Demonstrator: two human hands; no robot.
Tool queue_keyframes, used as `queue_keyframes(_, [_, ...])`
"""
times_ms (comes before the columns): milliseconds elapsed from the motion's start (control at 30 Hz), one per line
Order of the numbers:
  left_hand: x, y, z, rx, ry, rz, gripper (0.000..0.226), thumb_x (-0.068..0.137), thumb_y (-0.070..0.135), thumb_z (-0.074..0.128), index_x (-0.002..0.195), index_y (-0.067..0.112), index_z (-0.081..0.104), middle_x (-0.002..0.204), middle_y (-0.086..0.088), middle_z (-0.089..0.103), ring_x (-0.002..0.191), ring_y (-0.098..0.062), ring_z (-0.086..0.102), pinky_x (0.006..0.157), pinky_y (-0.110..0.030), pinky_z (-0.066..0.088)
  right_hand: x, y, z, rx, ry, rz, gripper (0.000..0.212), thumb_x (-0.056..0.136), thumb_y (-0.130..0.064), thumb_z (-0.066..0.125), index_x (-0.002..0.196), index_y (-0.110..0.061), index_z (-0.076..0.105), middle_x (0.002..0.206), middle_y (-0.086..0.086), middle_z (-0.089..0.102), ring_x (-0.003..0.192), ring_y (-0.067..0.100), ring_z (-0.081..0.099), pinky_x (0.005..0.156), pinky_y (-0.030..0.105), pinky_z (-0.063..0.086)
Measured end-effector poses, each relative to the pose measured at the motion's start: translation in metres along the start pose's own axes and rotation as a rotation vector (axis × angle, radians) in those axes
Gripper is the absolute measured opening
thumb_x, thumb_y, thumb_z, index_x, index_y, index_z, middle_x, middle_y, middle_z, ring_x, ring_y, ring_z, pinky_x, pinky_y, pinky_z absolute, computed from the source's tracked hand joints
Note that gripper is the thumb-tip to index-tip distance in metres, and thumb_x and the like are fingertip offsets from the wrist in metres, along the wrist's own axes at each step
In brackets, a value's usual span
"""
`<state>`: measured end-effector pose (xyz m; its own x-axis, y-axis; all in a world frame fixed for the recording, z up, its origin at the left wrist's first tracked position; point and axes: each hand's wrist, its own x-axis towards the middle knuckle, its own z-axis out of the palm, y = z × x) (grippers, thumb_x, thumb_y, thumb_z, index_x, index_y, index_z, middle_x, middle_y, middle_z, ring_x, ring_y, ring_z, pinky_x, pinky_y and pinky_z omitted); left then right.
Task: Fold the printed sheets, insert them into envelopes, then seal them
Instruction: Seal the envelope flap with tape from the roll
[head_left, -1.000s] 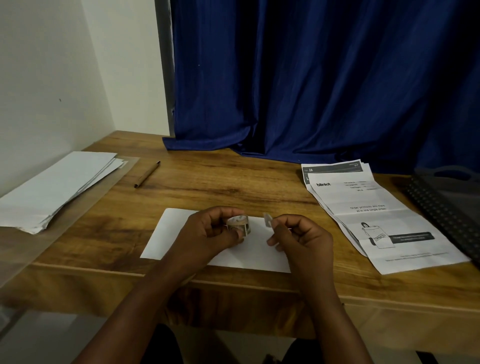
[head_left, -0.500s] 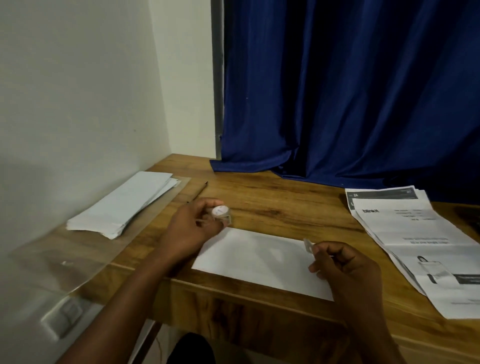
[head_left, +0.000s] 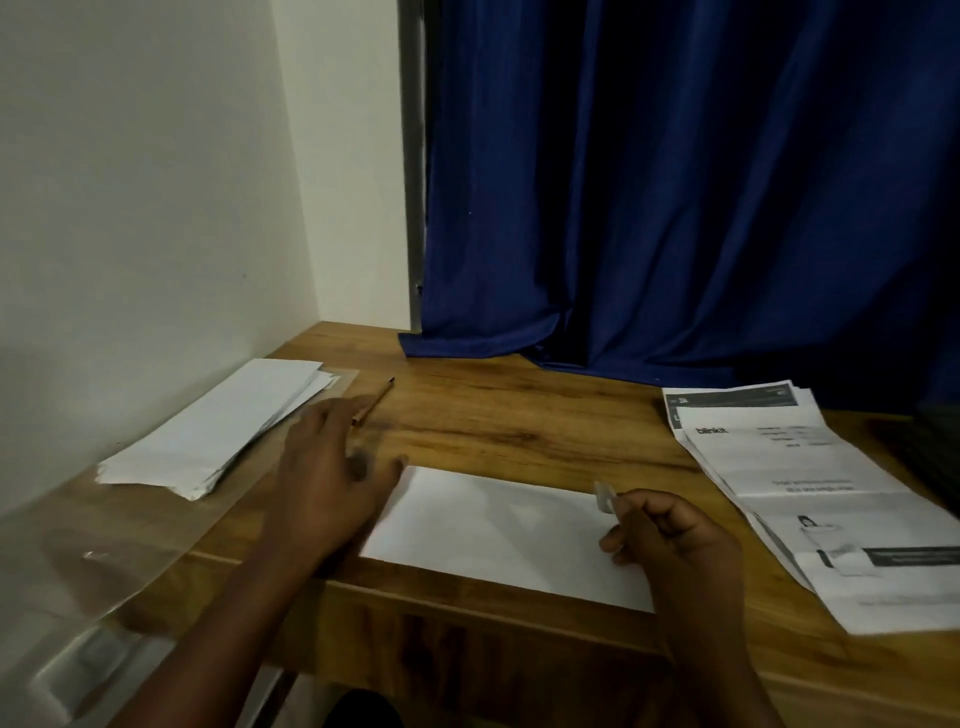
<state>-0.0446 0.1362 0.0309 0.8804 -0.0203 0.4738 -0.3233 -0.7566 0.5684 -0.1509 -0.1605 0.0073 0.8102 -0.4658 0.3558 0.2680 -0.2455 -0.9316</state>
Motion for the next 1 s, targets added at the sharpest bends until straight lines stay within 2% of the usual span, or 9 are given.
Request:
queue_keyframes(100, [-0.012, 0.047, 0.028, -0.152, -0.125, 0.217, 0.051, 0.082, 0.055, 0.073, 0.128, 0.054, 0.05, 0.135, 0.034, 0.046, 0.124, 0.018, 0.036, 0.101, -0.004, 0.03, 0.003, -0.002, -0.002, 0.17, 0.016, 0.068, 0.018, 0.094, -0.019, 0.066, 0.083, -0.027, 0.079, 0.071, 0.01, 0.075, 0.06, 0.02, 0.069, 0.054, 0.023, 0.055])
queue_keyframes(133, [-0.016, 0.061, 0.038, -0.212, -0.209, 0.248, 0.046, 0.083, 0.058, 0.072, 0.122, 0.06, 0.05, 0.13, 0.041, 0.046, 0.121, 0.024, 0.036, 0.097, 0.0, 0.029, 0.005, -0.005, -0.003, 0.248, 0.01, 0.114, 0.016, 0.092, -0.02, 0.067, 0.083, -0.024, 0.079, 0.072, 0.012, 0.074, 0.061, 0.022, 0.069, 0.054, 0.024, 0.055])
queue_keyframes(200, [-0.019, 0.082, 0.06, -0.266, -0.347, 0.316, 0.041, 0.085, 0.061, 0.069, 0.123, 0.057, 0.055, 0.131, 0.04, 0.048, 0.124, 0.02, 0.039, 0.103, -0.006, 0.032, 0.008, -0.008, -0.007, 0.415, 0.0, 0.225, 0.009, 0.085, -0.023, 0.072, 0.085, -0.016, 0.078, 0.071, 0.015, 0.071, 0.061, 0.024, 0.068, 0.053, 0.029, 0.055])
queue_keyframes(300, [-0.02, 0.099, 0.088, -0.236, -0.421, 0.405, 0.043, 0.09, 0.06, 0.064, 0.13, 0.043, 0.059, 0.132, 0.031, 0.052, 0.117, 0.015, 0.04, 0.1, -0.007, 0.033, 0.014, -0.009, -0.025, 0.508, 0.04, 0.275, 0.027, 0.077, -0.03, 0.073, 0.094, -0.008, 0.077, 0.071, 0.016, 0.069, 0.059, 0.023, 0.068, 0.056, 0.035, 0.058])
queue_keyframes(367, [-0.023, 0.102, 0.102, -0.225, -0.435, 0.443, 0.046, 0.091, 0.059, 0.062, 0.133, 0.041, 0.058, 0.133, 0.027, 0.055, 0.116, 0.011, 0.042, 0.102, -0.013, 0.038, 0.018, -0.008, -0.041, 0.406, 0.075, 0.233, 0.022, 0.078, -0.031, 0.074, 0.092, -0.016, 0.08, 0.074, 0.016, 0.073, 0.06, 0.024, 0.07, 0.056, 0.035, 0.059])
queue_keyframes(467, [-0.033, 0.099, 0.114, -0.121, -0.435, 0.505, 0.052, 0.092, 0.064, 0.056, 0.137, 0.039, 0.055, 0.139, 0.022, 0.051, 0.128, 0.001, 0.04, 0.113, -0.026, 0.031, 0.023, -0.002, -0.061, 0.11, 0.093, 0.125, 0.01, 0.088, -0.031, 0.072, 0.092, -0.024, 0.079, 0.075, 0.014, 0.076, 0.067, 0.03, 0.073, 0.062, 0.035, 0.06])
queue_keyframes(667, [-0.036, 0.095, 0.115, -0.087, -0.409, 0.5, 0.067, 0.09, 0.07, 0.052, 0.146, 0.039, 0.034, 0.147, 0.018, 0.046, 0.134, -0.005, 0.039, 0.111, -0.024, 0.028, 0.038, 0.002, -0.053, -0.394, -0.122, -0.111, 0.017, 0.087, -0.051, 0.069, 0.093, -0.038, 0.077, 0.086, -0.015, 0.076, 0.079, 0.007, 0.072, 0.067, 0.028, 0.062])
queue_keyframes(800, [-0.035, 0.093, 0.116, -0.124, -0.468, 0.42, 0.083, 0.088, 0.07, 0.055, 0.154, 0.039, 0.014, 0.149, 0.018, 0.043, 0.137, -0.007, 0.036, 0.111, -0.026, 0.029, 0.053, 0.004, -0.044, -0.799, -0.274, -0.419, 0.013, 0.09, -0.044, 0.066, 0.094, -0.035, 0.075, 0.091, -0.023, 0.072, 0.084, -0.001, 0.066, 0.069, 0.028, 0.057])
queue_keyframes(1000, [-0.035, 0.091, 0.119, -0.131, -0.492, 0.409, 0.087, 0.087, 0.073, 0.054, 0.155, 0.041, 0.011, 0.156, 0.015, 0.036, 0.143, -0.011, 0.031, 0.118, -0.035, 0.033, 0.052, 0.015, -0.035, -0.806, -0.316, -0.559, 0.009, 0.089, -0.036, 0.07, 0.094, -0.031, 0.076, 0.087, -0.019, 0.072, 0.073, 0.0, 0.065, 0.06, 0.03, 0.055])
